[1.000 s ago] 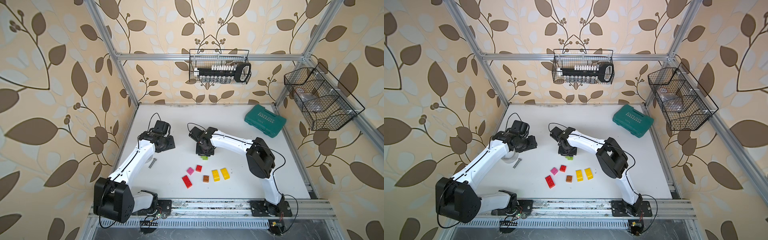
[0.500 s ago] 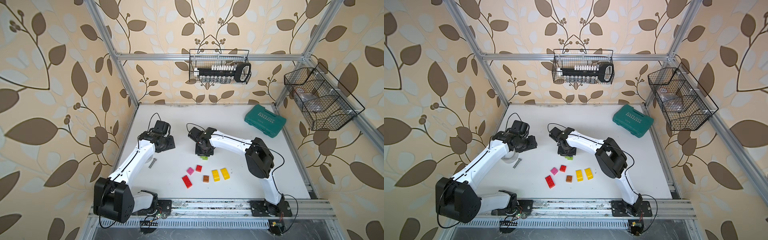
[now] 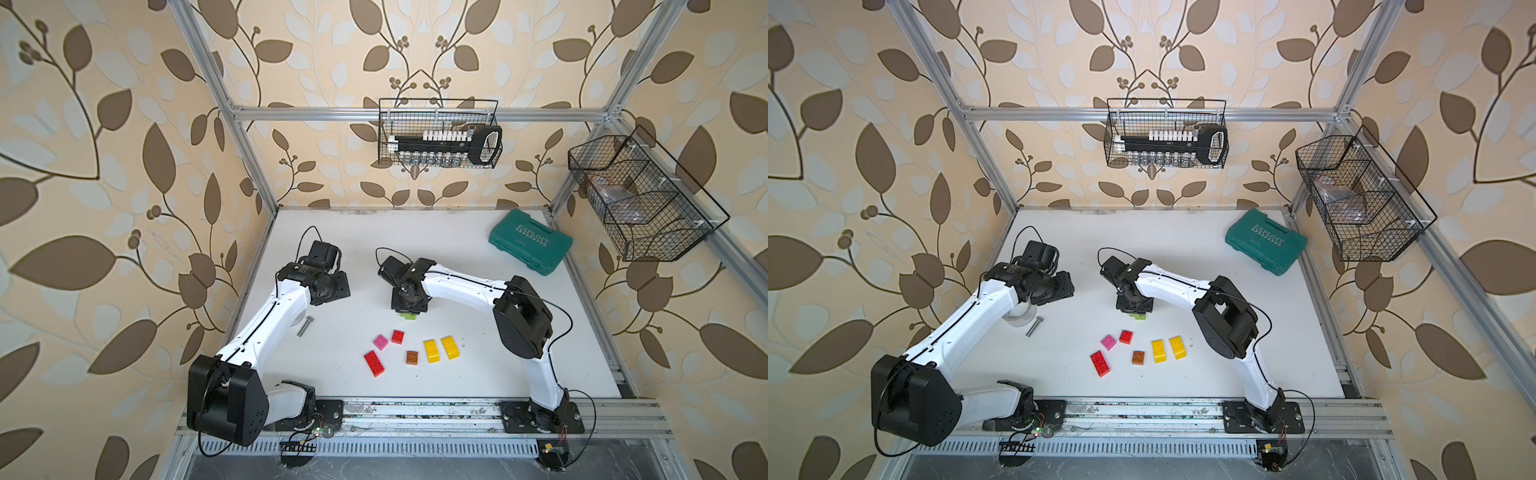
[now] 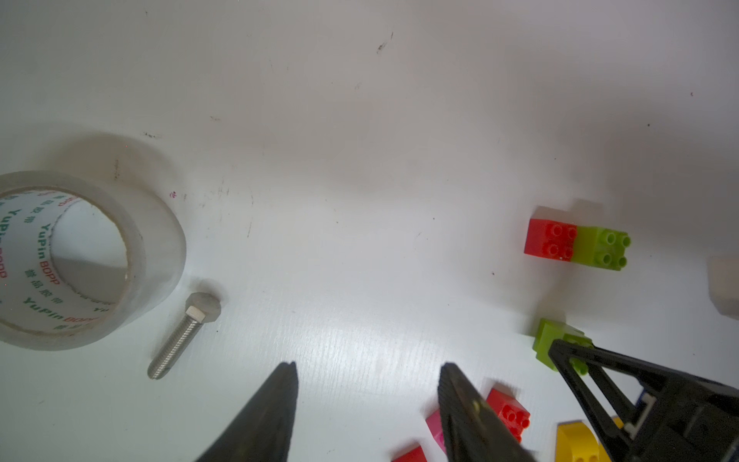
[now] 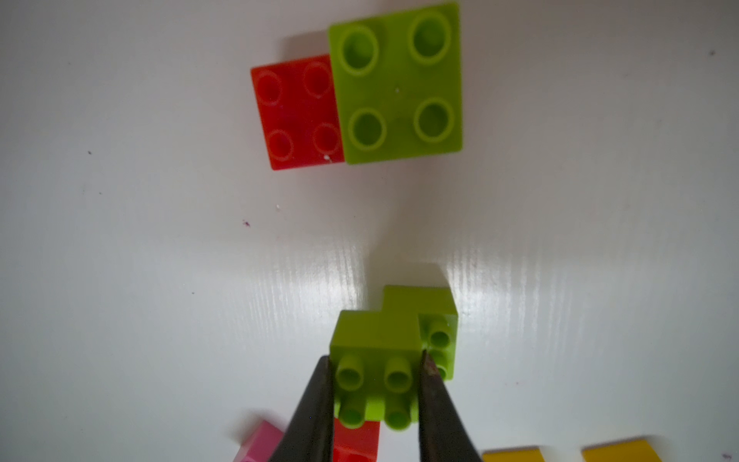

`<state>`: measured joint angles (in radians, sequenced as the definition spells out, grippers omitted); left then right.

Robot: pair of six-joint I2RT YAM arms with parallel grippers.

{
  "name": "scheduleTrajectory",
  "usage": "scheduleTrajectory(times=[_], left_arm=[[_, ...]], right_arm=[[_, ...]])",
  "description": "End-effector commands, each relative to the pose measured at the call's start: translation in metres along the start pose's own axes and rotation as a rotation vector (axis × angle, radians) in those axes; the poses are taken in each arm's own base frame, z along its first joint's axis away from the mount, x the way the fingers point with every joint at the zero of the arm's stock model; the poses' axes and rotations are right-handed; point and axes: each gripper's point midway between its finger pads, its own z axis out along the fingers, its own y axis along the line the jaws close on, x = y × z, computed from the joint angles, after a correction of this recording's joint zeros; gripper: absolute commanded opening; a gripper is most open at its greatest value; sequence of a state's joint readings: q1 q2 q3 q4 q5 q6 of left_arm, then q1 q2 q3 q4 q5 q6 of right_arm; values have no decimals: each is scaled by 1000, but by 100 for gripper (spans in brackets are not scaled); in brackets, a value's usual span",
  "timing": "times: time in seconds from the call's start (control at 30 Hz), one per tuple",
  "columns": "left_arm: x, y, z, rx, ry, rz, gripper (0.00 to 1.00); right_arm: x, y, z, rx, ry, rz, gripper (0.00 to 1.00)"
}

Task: Assemble the letter s with lego
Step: Assemble the lego brick with the lego brick.

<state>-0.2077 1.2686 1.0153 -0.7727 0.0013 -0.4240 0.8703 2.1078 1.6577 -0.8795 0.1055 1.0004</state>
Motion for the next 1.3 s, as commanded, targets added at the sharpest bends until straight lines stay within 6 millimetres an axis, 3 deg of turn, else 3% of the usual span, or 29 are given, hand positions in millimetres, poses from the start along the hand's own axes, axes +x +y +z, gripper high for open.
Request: scheduleTrajectory(times=[0.0, 0.27, 0.5, 0.77, 0.97, 1.07, 1.17, 1.27], left_arm=[[-4, 1, -7, 18, -28, 0, 59], [-5, 1, -7, 15, -33, 0, 61], [-5, 3, -9, 8, -40, 0, 64], [-5, 3, -9, 7, -44, -1, 65], [-6, 2, -9, 14, -46, 2, 65], [-6, -1, -9, 30, -39, 8, 65], [-5, -8, -7, 62, -24, 19, 64], [-4, -14, -4, 92, -9, 33, 63]], right_arm=[[22, -26, 25, 104, 62, 1, 0], [9, -13, 4, 68, 28, -36, 0], [0, 3, -13, 18, 13, -69, 37], [-3, 9, -31, -25, 0, -118, 56], [-28, 11, -102, -117, -240, -443, 60], [-36, 12, -133, -201, -406, -709, 57], [-33, 9, -143, -225, -492, -1005, 59], [-21, 2, -138, -244, -449, -1261, 62]])
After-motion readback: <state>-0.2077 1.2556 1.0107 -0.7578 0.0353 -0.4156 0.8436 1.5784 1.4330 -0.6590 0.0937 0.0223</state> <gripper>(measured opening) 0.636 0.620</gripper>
